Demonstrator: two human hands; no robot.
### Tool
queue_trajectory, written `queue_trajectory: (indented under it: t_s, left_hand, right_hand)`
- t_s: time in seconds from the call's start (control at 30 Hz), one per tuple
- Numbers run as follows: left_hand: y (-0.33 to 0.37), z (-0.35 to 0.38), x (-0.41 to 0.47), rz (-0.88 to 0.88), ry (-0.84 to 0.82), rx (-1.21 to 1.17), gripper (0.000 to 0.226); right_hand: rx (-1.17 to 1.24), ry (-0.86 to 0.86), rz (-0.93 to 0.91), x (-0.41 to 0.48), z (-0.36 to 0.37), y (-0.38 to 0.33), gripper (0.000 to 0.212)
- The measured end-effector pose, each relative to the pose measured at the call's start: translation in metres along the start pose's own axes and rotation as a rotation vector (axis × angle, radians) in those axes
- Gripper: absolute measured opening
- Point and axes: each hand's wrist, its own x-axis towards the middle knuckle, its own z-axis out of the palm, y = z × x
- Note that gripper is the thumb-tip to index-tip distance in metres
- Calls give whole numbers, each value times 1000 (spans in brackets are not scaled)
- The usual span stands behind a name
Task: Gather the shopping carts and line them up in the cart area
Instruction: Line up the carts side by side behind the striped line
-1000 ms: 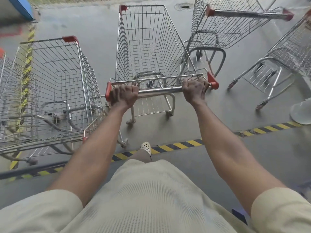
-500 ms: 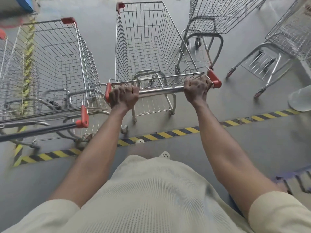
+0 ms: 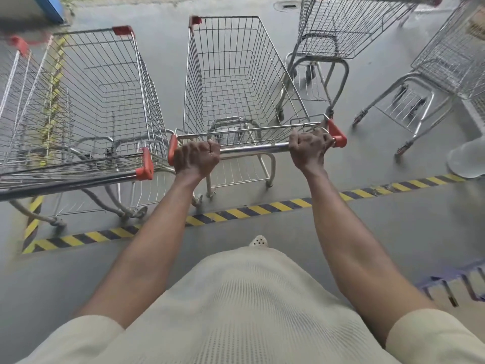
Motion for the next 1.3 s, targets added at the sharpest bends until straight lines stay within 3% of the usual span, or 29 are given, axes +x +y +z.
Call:
queue_trajectory:
  t_s: [0.17, 0.5, 0.83, 0.97, 1.13, 1.3]
  left_hand:
    - [-7, -12, -15, -8, -71, 58, 66]
    - [-25, -9, -28, -2, -41, -53, 58]
    - [-32, -18, -43, -42, -83, 9, 61]
    - [-24, -35, -54, -41, -27, 100, 55]
    - [-30, -26, -47, -35, -81, 47, 59]
    - [-34, -13, -36, -13, -31, 0, 61]
  right_hand:
    - [-8, 1, -11, -17, -1, -6, 53]
    - [24, 37, -23, -38, 1, -14, 53]
    - [34, 112, -30, -57, 5, -19, 53]
    - [36, 101, -25, -62, 7, -19, 54]
    - [32, 64, -25, -58, 6, -18, 54]
    - [18, 34, -12, -51, 3, -21, 54]
